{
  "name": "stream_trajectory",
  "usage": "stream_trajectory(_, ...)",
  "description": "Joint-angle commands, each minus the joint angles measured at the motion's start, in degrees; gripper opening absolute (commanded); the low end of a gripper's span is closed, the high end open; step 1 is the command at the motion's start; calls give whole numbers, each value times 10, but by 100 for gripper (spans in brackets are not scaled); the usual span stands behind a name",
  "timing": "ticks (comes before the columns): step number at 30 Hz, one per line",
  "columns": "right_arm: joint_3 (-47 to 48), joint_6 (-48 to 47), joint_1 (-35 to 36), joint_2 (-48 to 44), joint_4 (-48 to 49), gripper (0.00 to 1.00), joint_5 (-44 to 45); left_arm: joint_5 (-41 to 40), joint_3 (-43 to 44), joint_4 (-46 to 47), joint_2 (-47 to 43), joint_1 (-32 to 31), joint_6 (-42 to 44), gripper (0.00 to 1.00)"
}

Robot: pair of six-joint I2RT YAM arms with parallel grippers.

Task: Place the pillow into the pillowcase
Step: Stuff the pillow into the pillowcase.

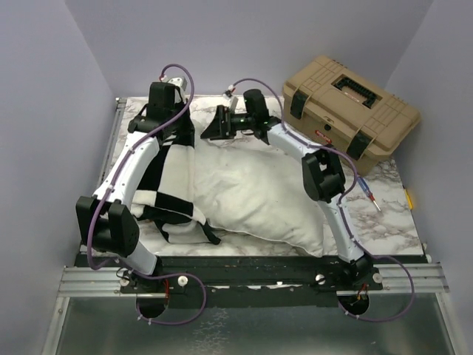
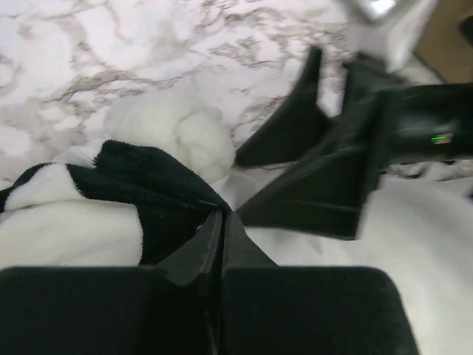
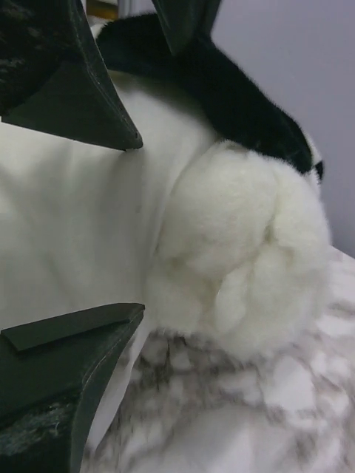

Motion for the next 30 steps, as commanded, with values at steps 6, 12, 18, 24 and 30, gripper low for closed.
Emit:
stream_trajectory(6,-219,277,67,-51,476,32,-108,119,-25,76,-88,-64,-71,0)
stream_trajectory(12,-392,362,67,-179,657,1,-47,124,-14,76,-91,-153,-85,0)
stream_trajectory(18,-506,443,67,-265,780,0,29,129,31,76,-88,-234,-120,0)
stream_trajectory(24,-566,462,65,-318,802,0,110,151,76,75,-74,-323,-145,0)
stream_trajectory(30,-534,358,64,-374,656,0,117,170,114,66,-74,-375,-117,0)
